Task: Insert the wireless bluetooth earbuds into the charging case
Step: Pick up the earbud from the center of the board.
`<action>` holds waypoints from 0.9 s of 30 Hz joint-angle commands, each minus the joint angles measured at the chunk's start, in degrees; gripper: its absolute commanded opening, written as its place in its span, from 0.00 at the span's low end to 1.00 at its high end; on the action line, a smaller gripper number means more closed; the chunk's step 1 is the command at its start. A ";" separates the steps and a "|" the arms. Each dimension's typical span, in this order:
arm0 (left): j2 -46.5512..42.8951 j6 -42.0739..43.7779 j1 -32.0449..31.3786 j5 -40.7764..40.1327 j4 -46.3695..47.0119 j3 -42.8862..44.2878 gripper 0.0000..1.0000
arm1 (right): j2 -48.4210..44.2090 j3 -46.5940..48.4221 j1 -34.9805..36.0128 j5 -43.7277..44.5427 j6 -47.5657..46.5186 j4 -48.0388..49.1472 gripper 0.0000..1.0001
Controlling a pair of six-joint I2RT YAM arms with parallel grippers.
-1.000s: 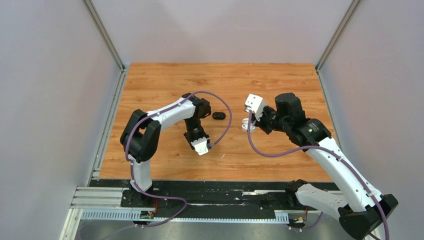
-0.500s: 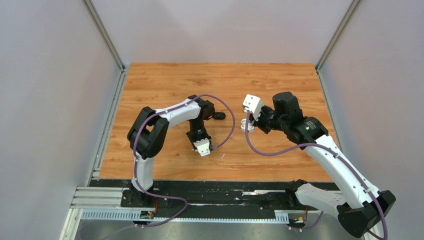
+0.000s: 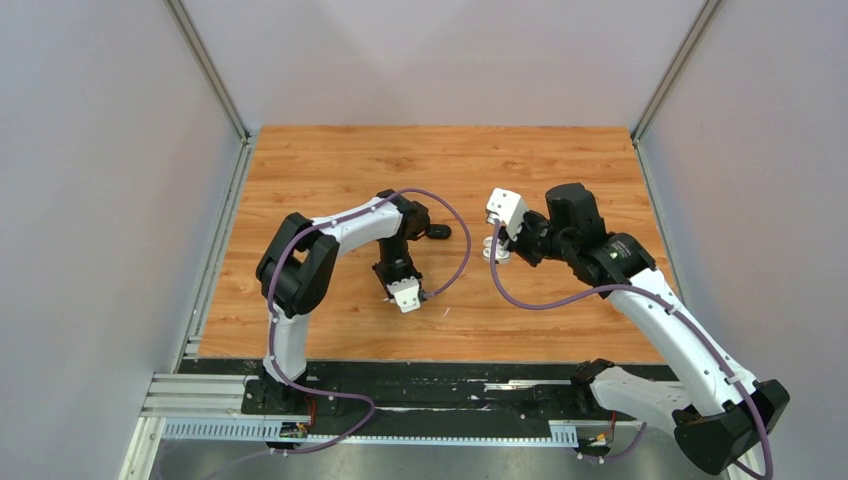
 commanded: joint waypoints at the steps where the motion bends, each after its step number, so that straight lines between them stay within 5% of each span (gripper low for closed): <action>1: -0.34 8.67 -0.50 0.60 -1.87 -0.17 0.38 | -0.59 -0.56 -0.40 -0.61 -0.10 2.18 0.00; 18: -0.65 8.23 -1.50 1.98 0.40 -2.76 0.35 | -1.41 -1.88 -1.21 0.19 0.22 2.14 0.00; 27: -0.72 7.21 -1.78 1.12 2.23 -3.76 0.22 | -1.23 -1.72 -1.34 0.18 0.33 2.11 0.00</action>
